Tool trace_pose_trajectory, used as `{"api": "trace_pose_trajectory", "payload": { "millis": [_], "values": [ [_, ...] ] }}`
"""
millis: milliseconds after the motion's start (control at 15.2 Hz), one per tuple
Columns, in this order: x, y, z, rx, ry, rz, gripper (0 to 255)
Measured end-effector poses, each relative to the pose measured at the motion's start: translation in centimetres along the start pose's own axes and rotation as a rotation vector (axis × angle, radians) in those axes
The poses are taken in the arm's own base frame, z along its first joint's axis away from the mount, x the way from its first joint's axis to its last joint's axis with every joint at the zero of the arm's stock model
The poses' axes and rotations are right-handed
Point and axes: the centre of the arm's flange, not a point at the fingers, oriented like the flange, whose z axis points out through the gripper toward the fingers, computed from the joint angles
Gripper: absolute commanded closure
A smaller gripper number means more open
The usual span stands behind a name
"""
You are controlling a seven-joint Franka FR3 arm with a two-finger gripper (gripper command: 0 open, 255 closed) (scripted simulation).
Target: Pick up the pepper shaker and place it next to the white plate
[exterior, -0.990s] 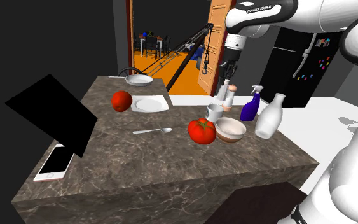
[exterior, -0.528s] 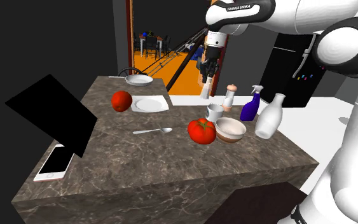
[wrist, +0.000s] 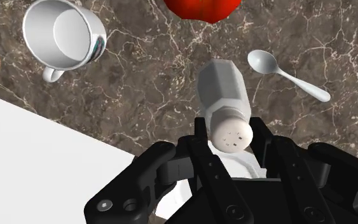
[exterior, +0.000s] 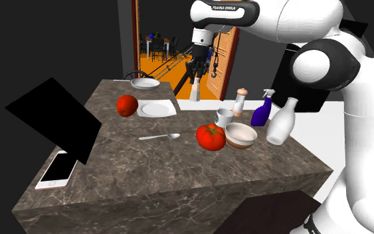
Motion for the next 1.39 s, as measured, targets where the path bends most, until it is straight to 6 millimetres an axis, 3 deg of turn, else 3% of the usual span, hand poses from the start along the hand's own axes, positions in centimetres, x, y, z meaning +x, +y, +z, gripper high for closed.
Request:
{"api": "trace_pose_trajectory", "payload": {
  "millis": [198, 330, 1386],
  "values": [
    [2.5, -3.2, 0.5, -0.001, 0.001, 0.002, 255],
    [3.3, -4.2, 1.3, 0.000, -0.001, 0.000, 255],
    [3.7, -3.9, 9.4, 0.000, 0.000, 0.001, 255]
  ]
}}
